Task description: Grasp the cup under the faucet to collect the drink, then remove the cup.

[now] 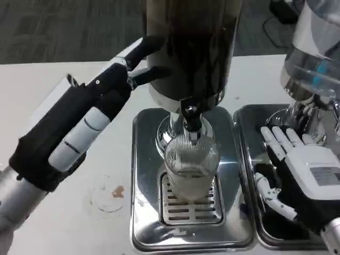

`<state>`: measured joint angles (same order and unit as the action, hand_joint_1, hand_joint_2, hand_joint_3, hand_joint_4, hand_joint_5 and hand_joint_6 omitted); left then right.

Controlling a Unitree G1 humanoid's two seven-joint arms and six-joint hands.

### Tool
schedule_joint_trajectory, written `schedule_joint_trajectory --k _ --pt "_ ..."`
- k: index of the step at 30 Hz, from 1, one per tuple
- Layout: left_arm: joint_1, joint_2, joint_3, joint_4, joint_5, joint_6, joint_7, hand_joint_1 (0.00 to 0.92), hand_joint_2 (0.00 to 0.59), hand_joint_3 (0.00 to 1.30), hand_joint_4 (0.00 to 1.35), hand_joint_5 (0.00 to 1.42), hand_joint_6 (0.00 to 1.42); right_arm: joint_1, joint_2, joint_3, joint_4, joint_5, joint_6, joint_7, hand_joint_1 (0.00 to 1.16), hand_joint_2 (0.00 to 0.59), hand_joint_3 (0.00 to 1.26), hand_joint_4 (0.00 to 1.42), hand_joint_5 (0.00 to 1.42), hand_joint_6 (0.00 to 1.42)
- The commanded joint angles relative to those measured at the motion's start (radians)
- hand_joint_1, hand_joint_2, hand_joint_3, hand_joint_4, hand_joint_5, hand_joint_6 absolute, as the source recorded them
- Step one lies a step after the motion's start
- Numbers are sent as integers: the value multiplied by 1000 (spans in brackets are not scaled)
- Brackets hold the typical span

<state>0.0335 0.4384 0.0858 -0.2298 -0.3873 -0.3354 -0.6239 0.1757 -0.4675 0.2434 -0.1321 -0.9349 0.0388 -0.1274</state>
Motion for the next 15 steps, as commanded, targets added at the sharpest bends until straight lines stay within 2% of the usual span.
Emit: schedule_joint_trajectory --k 1,4,9,11,15 --pt "-81 -7 -38 47 -12 12 -66 0 214 121 0 174 105 25 22 -2 -35 -12 30 -3 0 524 0 0 0 0" --pt "-91 4 -50 66 -21 22 -126 0 213 156 0 205 144 43 29 1 -49 -20 41 -1 0 524 0 0 0 0" --pt "-75 14 -58 65 -29 51 -186 0 211 157 0 204 134 39 36 9 -52 -27 42 6 0 528 0 0 0 0" --pt "-73 15 -67 76 -19 60 -198 0 210 139 0 185 123 37 39 11 -50 -27 43 5 0 530 0 0 0 0" --pt "-80 12 -90 88 -5 62 -213 0 205 76 0 67 3 34 40 13 -47 -24 44 10 0 532 0 0 0 0"
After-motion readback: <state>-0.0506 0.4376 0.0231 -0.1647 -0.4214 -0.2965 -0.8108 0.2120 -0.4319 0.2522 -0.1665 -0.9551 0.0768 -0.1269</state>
